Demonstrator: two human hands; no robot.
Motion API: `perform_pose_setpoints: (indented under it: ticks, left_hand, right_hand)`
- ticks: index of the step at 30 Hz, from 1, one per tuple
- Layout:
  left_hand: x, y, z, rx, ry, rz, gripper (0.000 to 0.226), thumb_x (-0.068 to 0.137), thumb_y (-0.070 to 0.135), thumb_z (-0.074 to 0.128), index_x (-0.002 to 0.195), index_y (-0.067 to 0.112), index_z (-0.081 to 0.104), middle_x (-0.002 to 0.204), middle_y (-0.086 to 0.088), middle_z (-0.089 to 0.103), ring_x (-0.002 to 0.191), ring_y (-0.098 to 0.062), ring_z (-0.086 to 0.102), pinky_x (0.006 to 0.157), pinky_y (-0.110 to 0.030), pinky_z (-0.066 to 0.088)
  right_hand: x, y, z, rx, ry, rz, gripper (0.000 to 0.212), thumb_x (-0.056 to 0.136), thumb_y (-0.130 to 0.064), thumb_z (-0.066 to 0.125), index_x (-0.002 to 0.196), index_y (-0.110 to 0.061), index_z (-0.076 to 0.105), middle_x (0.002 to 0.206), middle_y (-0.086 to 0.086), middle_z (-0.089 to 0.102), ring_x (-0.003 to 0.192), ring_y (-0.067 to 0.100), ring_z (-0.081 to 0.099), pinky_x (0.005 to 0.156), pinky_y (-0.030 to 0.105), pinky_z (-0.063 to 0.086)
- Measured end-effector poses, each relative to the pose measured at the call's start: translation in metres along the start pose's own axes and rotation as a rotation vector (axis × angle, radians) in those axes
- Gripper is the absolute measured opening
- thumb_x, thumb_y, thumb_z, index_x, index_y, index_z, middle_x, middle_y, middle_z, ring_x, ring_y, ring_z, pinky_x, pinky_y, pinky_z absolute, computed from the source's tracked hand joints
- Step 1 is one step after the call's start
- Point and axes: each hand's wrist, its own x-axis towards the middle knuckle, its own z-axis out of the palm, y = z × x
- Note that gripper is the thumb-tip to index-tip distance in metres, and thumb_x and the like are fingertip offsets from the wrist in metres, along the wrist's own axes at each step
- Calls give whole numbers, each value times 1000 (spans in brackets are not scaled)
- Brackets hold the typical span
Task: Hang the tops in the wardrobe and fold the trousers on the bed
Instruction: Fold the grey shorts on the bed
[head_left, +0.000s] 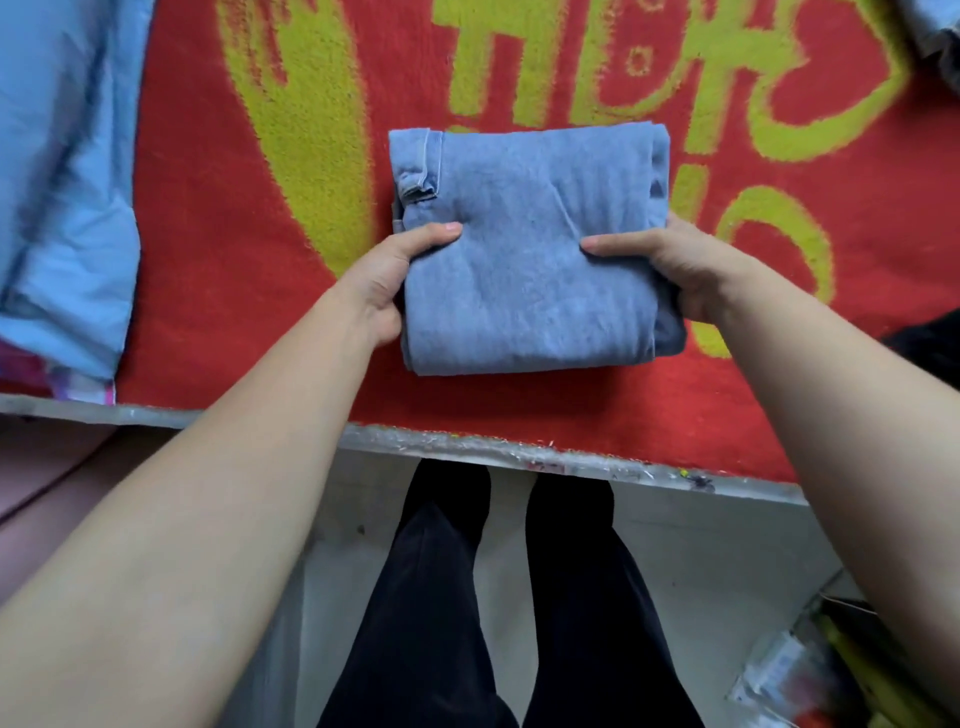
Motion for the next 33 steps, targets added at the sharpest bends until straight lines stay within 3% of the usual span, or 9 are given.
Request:
perform_pose_setpoints:
  ticks: [7, 10, 14, 16, 19, 22, 24, 28, 33]
  left_hand:
    - [-27, -14, 15, 111, -22, 10, 8, 84, 14, 69, 87, 15, 77, 91, -5, 77, 82, -16, 75, 64, -24, 57]
    - [-54, -1, 31, 133, -49, 46, 12, 88, 17, 66, 96, 14, 75, 94, -3, 77, 84, -15, 74, 68, -24, 57]
    - [-110, 35, 50, 70, -76, 105, 31, 90, 47, 60, 90, 23, 79, 91, 3, 76, 88, -13, 72, 76, -28, 56]
    - [-146, 56, 59, 46, -90, 129, 42, 87, 60, 58, 92, 24, 79, 96, 3, 75, 94, -15, 71, 85, -32, 53]
    - [-203, 90, 74, -18, -116, 172, 63, 78, 73, 58, 112, 20, 70, 114, 0, 65, 112, -22, 62, 105, -37, 43]
    - [-265, 120, 90, -66, -158, 256, 83, 74, 86, 45, 126, 23, 58, 123, -5, 49, 123, -28, 44, 118, -41, 21]
    - [-307, 136, 98, -96, -211, 329, 82, 75, 87, 42, 118, 21, 65, 115, -5, 57, 118, -29, 51, 111, -42, 31]
    - [-381, 153, 104, -57, -231, 454, 67, 77, 81, 48, 92, 20, 69, 86, -3, 60, 80, -25, 56, 75, -37, 41]
    - [-437, 123, 94, -70, -111, 523, 56, 74, 73, 59, 91, 20, 63, 78, -1, 58, 69, -24, 52, 64, -34, 42]
  right_hand:
    - [-43, 20, -16, 97, -37, 89, 49, 69, -11, 86, 116, -12, 71, 113, 5, 75, 104, 22, 73, 76, 36, 62]
    - [-72, 5, -23, 199, -39, 87, 44, 73, -18, 77, 117, -13, 72, 115, 7, 74, 108, 27, 71, 75, 36, 61]
    - [-130, -42, -33, 413, -128, -5, 43, 77, -49, 63, 106, -20, 75, 107, 4, 73, 98, 27, 69, 77, 36, 58]
    - [-165, -72, -34, 485, -166, -72, 52, 77, -57, 62, 113, -21, 73, 115, 5, 71, 105, 30, 67, 89, 40, 55]
    - [-221, -120, -30, 461, -196, -169, 61, 82, -61, 57, 129, -24, 66, 138, 7, 62, 125, 33, 59, 107, 44, 43]
    - [-280, -162, -25, 399, -259, -280, 67, 85, -66, 50, 138, -27, 61, 143, 7, 58, 130, 33, 56, 105, 48, 44]
    - [-315, -185, -24, 387, -346, -347, 71, 86, -69, 48, 143, -27, 55, 144, 8, 57, 132, 35, 54, 99, 51, 48]
    - [-368, -223, -22, 381, -531, -402, 80, 84, -69, 54, 148, -22, 48, 146, 14, 54, 129, 39, 56, 91, 53, 53]
    - [-386, -247, -17, 273, -746, -313, 79, 86, -73, 51, 150, -26, 45, 156, 11, 41, 139, 40, 44, 104, 59, 43]
